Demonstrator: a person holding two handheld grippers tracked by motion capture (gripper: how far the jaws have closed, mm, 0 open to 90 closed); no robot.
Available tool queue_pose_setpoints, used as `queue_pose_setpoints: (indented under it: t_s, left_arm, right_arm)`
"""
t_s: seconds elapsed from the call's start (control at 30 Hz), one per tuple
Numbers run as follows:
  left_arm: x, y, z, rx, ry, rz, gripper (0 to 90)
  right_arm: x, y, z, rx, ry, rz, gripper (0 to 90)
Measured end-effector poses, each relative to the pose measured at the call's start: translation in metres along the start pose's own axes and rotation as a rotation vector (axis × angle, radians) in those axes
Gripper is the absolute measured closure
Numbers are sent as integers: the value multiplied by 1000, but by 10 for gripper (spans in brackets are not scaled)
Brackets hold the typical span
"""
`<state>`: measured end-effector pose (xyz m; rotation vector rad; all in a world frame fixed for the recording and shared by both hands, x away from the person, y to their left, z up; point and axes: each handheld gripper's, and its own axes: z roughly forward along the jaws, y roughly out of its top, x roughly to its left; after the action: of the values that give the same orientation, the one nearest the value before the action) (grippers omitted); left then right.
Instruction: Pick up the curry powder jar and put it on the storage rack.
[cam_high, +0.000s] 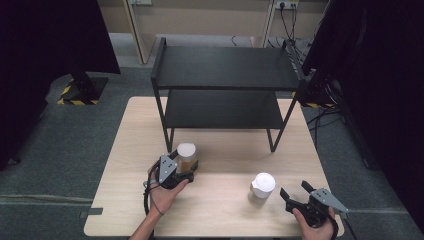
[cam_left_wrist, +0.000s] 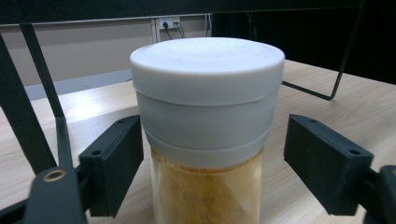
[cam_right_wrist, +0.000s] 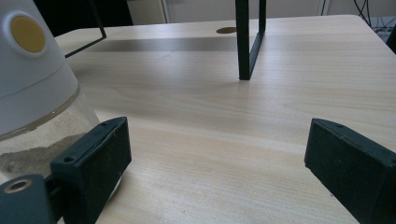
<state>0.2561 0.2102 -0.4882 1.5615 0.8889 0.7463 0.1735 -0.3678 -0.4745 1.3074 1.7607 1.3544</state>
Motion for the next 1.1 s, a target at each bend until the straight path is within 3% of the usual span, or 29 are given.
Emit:
queue_pose_setpoints:
  t_s: [0.5, 1.1]
  left_arm:
    - [-3, 0, 7, 1, 24, 0, 333]
    - [-5, 3, 1, -6, 32, -24, 350]
  right_arm:
    - [0, 0, 0, 2, 1, 1, 73]
    - [-1, 0, 0, 2, 1, 7, 72]
